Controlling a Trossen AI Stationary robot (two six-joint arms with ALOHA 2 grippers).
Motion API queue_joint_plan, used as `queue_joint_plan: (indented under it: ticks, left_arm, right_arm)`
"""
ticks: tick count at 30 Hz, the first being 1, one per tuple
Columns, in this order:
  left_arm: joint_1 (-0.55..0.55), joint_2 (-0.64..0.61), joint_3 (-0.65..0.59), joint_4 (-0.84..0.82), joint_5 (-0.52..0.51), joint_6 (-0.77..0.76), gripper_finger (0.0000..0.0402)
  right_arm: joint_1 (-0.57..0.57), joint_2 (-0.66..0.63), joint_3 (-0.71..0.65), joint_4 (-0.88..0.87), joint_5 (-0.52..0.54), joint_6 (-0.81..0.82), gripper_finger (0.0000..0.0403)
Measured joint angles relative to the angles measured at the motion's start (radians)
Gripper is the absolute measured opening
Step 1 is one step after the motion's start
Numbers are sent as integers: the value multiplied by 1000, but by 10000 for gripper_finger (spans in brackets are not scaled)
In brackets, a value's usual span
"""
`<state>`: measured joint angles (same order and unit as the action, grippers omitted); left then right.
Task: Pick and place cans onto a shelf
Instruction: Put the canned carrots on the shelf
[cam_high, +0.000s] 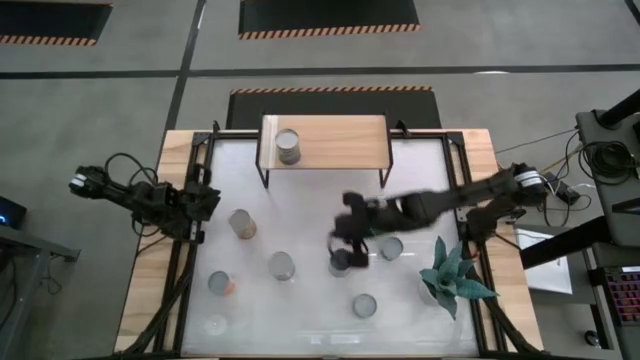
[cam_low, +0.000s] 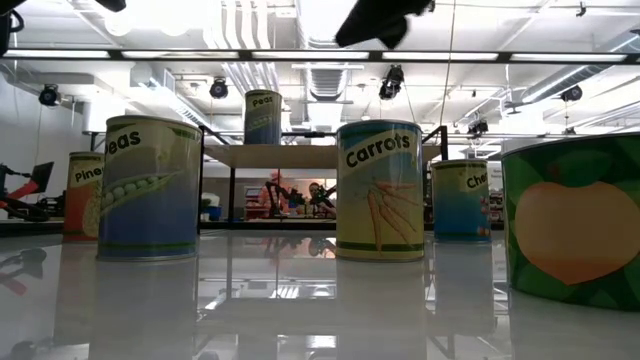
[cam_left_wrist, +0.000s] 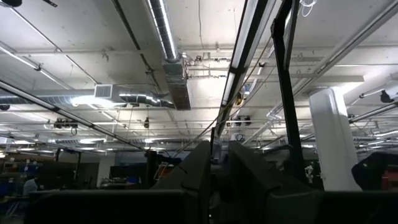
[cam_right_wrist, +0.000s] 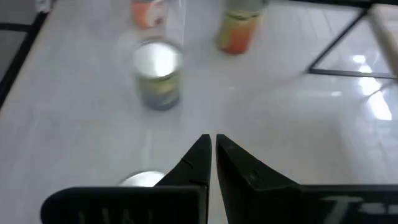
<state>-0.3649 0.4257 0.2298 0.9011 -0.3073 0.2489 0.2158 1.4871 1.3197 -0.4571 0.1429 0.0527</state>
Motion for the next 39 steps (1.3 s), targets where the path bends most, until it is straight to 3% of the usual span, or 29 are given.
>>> queue_joint_plan:
  ticks: [7,15,25,30,39]
  left_arm:
    - [0,12,0,0,0,-31,39]
    - [0,23,0,-4,0,-31,39]
    - [0,38,0,-5,0,-63,39]
    - [0,38,0,-5,0,-75,39]
    - [0,38,0,-4,0,-73,39]
  right_arm:
    - [168,-47,-214,51,219,112,13]
    - [252,-53,-321,140,271,210,13]
    - [253,-53,-290,140,271,289,27]
    - [254,-53,-238,88,260,296,97]
    - [254,-45,-221,42,238,411,297]
